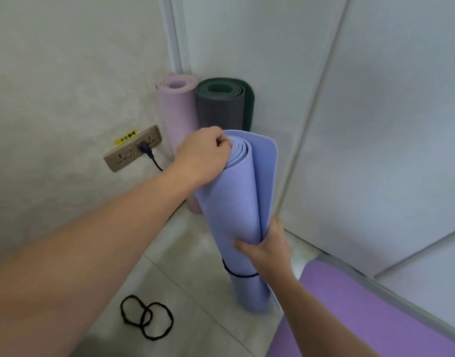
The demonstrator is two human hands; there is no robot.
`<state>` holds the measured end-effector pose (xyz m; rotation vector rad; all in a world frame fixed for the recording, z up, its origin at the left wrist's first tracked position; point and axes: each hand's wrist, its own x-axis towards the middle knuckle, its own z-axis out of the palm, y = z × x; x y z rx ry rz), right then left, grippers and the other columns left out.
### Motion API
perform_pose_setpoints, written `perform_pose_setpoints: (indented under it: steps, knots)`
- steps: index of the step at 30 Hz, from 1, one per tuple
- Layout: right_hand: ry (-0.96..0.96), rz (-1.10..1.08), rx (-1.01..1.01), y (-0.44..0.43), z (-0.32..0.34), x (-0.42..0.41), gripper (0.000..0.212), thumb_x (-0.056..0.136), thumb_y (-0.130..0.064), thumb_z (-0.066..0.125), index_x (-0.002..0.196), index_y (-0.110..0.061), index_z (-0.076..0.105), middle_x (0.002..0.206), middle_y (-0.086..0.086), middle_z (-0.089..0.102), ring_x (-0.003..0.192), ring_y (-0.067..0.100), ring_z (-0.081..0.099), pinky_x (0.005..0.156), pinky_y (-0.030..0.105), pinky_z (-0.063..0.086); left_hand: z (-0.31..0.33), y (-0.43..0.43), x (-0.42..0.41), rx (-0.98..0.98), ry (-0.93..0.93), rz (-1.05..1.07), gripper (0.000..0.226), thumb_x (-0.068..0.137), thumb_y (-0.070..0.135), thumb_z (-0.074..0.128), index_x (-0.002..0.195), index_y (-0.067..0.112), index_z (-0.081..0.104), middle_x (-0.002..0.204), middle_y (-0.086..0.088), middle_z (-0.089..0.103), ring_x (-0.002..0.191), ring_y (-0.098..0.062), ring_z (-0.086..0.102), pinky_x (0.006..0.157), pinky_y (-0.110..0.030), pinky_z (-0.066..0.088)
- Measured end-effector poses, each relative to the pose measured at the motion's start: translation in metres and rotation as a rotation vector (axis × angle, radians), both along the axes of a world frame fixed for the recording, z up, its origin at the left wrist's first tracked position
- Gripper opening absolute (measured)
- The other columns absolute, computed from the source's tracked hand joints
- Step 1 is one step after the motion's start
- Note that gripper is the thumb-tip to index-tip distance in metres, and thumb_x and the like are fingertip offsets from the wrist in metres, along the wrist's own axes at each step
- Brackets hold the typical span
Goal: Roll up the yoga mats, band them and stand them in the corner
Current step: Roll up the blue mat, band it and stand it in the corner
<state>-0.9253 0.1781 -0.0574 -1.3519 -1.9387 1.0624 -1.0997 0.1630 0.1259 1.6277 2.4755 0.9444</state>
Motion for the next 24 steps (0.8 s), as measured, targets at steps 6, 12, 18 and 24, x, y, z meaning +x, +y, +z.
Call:
perform_pose_setpoints:
  steps: [6, 12, 18, 24]
  knots:
    - [0.27, 0.046, -0.126, 0.021, 0.053, 0.022, 0.045, 0.064, -0.036, 0.064, 0.106, -0.02, 0.062, 0.102, 0.001, 0.069, 0.095, 0.015, 0.066, 0.081, 0.042, 0.058, 0.021, 0.0, 0.0, -0.209, -0.338, -0.21, 0.017, 0.095, 0.017, 0.063, 0.095, 0.012, 0.079, 0.096, 0.002, 0.076, 0.094, -0.015, 0.068, 0.096, -0.038, 0.052]
    - [-0.037, -0.054, 0.316, 0.053, 0.135, 0.031, 0.013, 0.099, -0.035, 0.056, 0.101, -0.025, 0.064, 0.1, 0.001, 0.06, 0.093, 0.022, 0.056, 0.076, 0.033, 0.038, 0.025, -0.006, 0.068, -0.427, 0.484, -0.263, 0.06, 0.088, 0.076, 0.033, 0.071, 0.022, 0.053, 0.068, 0.008, 0.054, 0.066, -0.014, 0.048, 0.08, -0.04, 0.031]
    - [-0.479, 0.049, 0.625, 0.052, 0.142, 0.056, 0.029, 0.104, -0.032, 0.042, 0.12, -0.018, 0.061, 0.1, 0.011, 0.069, 0.092, 0.039, 0.062, 0.065, 0.034, 0.029, 0.004, 0.0, 0.089, -0.315, 0.628, -0.124, 0.041, 0.096, 0.053, 0.038, 0.075, 0.018, 0.038, 0.063, 0.005, 0.038, 0.061, -0.02, 0.04, 0.074, -0.037, 0.022]
    - [-0.436, 0.035, 0.535, 0.024, 0.126, 0.052, 0.019, 0.104, -0.021, 0.043, 0.11, -0.008, 0.055, 0.096, 0.018, 0.069, 0.087, 0.042, 0.061, 0.064, 0.036, 0.027, 0.002, 0.005, 0.09, -0.308, 0.608, -0.012, 0.024, 0.096, 0.041, 0.043, 0.082, 0.022, 0.047, 0.064, 0.007, 0.045, 0.064, -0.022, 0.047, 0.075, -0.037, 0.024]
